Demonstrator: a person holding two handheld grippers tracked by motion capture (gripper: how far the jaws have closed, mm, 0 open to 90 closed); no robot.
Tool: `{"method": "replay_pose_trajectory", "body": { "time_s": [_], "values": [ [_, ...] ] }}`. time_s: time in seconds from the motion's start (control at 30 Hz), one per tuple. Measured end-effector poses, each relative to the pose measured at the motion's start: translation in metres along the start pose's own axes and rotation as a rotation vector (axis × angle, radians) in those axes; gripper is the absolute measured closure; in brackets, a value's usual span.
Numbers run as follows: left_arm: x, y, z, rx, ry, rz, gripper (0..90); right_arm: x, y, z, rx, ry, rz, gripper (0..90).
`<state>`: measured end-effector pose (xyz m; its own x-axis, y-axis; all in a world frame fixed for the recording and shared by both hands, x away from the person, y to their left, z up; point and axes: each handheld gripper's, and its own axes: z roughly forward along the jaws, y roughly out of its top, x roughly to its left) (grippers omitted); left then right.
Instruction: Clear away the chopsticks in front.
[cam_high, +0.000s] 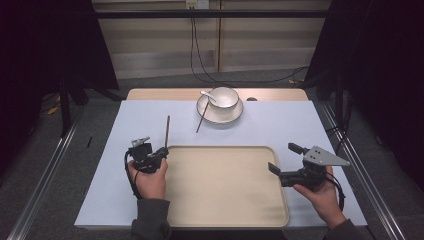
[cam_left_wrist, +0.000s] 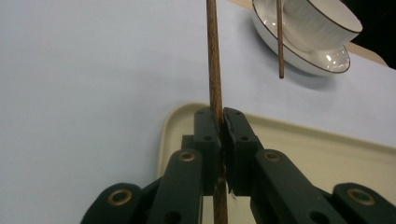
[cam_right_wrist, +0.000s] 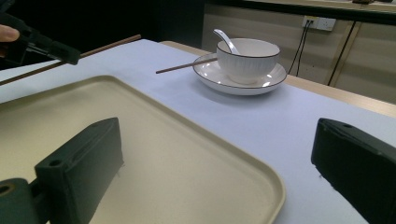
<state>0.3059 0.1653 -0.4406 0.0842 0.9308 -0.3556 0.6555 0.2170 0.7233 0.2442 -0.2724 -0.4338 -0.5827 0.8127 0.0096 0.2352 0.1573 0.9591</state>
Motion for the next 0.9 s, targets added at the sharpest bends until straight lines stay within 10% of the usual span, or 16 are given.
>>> {"method": "replay_pose_trajectory", "body": {
  "time_s": [0.9],
  "values": [
    [0.004, -0.063, -0.035, 0.075, 0.031, -0.02, 84.8, 0.001, -0.001, 0.001, 0.009, 0.009, -0.01, 2.5]
  ]
}}
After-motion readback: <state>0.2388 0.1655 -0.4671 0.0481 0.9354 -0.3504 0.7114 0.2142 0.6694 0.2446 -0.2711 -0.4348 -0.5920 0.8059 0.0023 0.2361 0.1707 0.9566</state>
